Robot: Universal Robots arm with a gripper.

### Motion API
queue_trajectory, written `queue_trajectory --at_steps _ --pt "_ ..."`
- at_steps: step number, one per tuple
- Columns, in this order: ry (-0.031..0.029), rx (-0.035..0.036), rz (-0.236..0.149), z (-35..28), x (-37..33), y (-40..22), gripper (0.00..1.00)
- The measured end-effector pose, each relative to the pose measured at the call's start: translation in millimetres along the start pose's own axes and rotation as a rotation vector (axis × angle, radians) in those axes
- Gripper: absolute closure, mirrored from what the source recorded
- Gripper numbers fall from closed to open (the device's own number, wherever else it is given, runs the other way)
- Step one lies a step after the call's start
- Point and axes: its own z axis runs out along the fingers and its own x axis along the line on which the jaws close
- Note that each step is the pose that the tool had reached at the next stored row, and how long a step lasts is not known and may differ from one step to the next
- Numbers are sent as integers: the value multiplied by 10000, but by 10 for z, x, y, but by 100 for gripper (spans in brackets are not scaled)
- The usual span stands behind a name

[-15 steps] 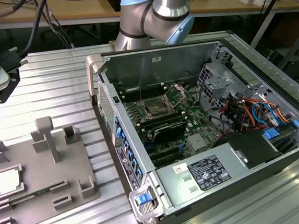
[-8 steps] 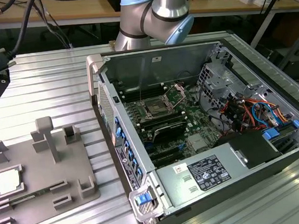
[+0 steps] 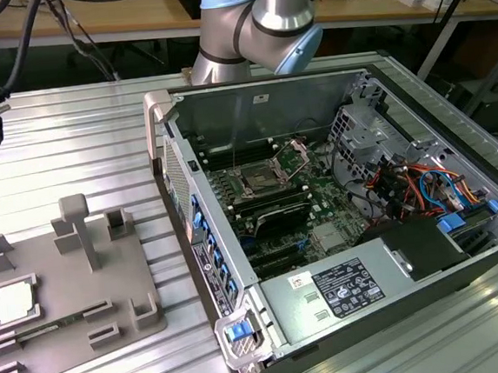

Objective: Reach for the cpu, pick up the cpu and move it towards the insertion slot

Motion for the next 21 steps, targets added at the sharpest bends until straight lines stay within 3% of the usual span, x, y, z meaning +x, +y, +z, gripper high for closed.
queue_trajectory --at_steps 2,3,8,9,11,12,14,17,19,21 --pt "-1 0 -1 1 45 0 88" --pt "0 0 0 0 63 1 82" --pt "-1 0 0 1 151 3 81" --pt "-1 0 -1 1 172 3 75" --pt "0 0 -1 1 213 4 73" --pt "0 0 0 2 234 4 61" --pt "0 0 -1 2 273 4 61" --pt "0 -1 -1 2 283 5 60" --pt "0 0 0 2 284 5 47" --pt "0 0 0 2 285 5 47"
